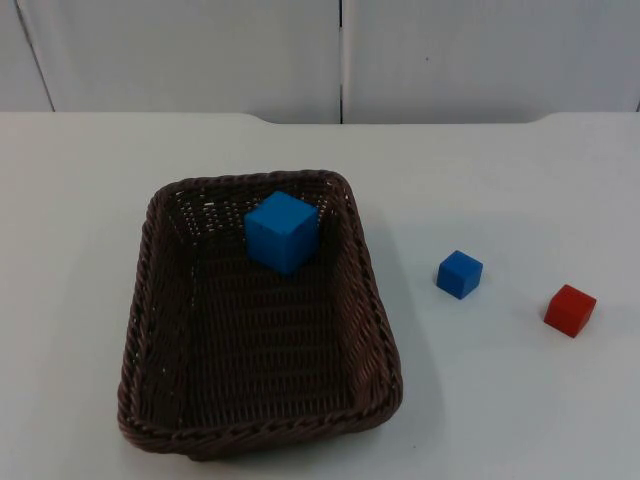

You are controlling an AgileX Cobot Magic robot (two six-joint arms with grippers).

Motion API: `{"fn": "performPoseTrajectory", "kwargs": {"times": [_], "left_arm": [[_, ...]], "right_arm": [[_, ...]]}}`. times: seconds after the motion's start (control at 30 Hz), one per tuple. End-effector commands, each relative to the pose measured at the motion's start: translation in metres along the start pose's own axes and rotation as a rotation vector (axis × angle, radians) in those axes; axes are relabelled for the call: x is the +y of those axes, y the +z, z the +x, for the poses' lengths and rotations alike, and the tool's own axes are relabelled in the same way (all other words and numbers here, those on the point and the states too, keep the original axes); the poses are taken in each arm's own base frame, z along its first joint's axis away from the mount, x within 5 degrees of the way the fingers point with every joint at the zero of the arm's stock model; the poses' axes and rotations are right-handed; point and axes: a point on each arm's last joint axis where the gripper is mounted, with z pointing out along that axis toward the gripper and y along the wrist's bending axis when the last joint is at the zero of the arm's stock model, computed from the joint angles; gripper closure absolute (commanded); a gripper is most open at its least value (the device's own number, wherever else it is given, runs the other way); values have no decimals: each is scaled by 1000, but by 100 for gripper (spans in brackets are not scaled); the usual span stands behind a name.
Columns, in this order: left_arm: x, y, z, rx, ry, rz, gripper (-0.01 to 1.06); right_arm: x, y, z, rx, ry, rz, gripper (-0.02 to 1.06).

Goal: Pick up the basket with the left hand and place the largest block into the basket with the right hand.

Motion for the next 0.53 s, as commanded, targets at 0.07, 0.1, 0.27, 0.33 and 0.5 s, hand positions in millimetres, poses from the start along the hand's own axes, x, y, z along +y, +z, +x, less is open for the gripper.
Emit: {"fn": "performPoseTrajectory", "kwargs": {"times": [0.07, 0.1, 0.27, 0.33, 0.5], "left_arm": [[-1, 1, 1, -2, -2, 4, 0], [-1, 1, 1, -2, -2, 4, 0], [-1, 1, 1, -2, -2, 4, 0], [-1, 1, 1, -2, -2, 4, 0], [-1, 1, 1, -2, -2, 4, 0]], "right_arm": [[1, 0, 0, -11, 29, 52, -1], [1, 0, 0, -11, 35, 64, -1], [1, 0, 0, -11, 55, 102, -1], [1, 0, 0, -11, 60, 112, -1], [2, 0, 0, -11, 79, 148, -1]]}}
